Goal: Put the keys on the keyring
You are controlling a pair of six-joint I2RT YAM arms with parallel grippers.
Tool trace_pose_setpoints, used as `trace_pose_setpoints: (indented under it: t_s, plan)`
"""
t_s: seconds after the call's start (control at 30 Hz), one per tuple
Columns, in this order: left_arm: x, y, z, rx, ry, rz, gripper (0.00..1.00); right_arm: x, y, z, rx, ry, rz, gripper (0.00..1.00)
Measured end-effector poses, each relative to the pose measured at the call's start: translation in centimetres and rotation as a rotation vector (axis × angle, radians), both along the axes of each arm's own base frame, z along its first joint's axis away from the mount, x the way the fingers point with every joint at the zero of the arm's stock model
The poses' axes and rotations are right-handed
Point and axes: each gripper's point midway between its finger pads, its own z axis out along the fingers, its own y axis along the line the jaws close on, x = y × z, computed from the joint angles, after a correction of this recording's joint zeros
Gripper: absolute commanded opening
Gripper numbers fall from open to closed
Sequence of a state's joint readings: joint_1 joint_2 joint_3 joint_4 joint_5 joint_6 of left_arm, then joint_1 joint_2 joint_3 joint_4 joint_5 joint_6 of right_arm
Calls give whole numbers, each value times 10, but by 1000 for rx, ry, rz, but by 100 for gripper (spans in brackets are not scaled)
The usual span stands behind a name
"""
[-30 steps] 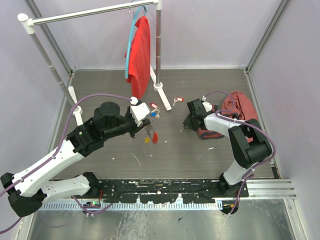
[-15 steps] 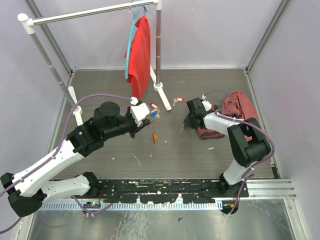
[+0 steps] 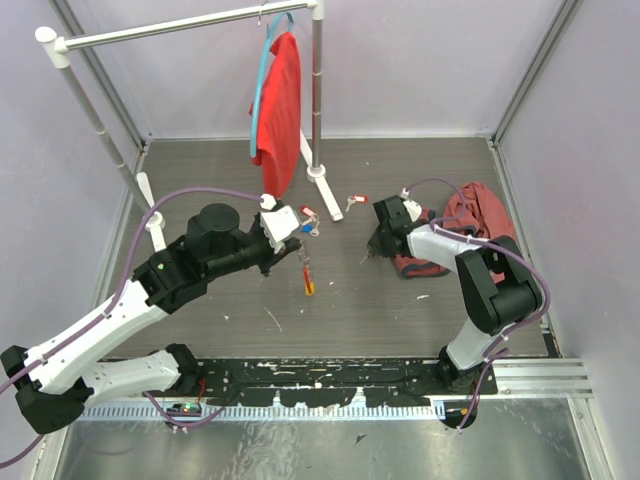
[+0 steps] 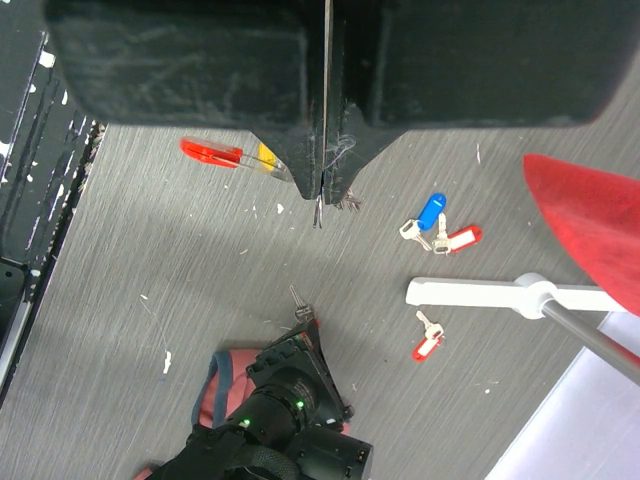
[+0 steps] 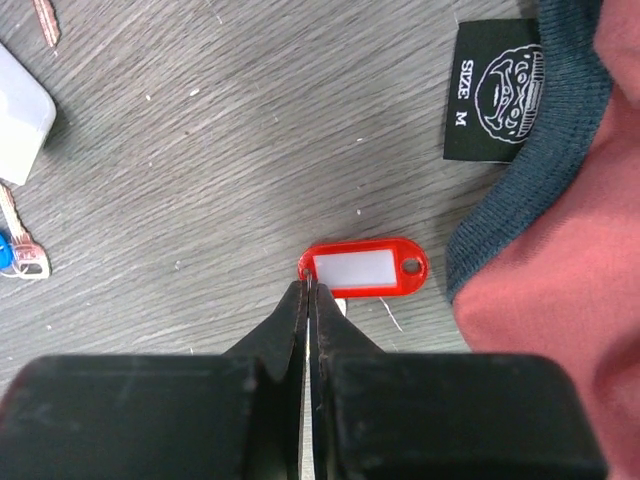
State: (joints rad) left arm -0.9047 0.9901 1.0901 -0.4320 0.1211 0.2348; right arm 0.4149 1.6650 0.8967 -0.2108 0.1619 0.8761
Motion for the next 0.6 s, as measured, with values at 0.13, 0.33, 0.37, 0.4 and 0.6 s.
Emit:
trace_pose_setpoints:
  t_s: [0.13,0.33,0.37,0.4,0.6]
  plan:
    - [0,0,0,0,0,0,0,-1,0,15,-14,-33,63,1]
    - [-1,-1,-1,0,5,-8,0,-1,3,87,-7,-201,178,1]
    - [-1,-2,-2,1,9,-12,0,-2,4,102,-1,-240,204,1]
    - [-1,-3,-3,2,12,-14,0,-3,6,116,6,-279,231,1]
    - [0,-8,-12,17,46,-16,0,-26,21,177,53,-455,458,1]
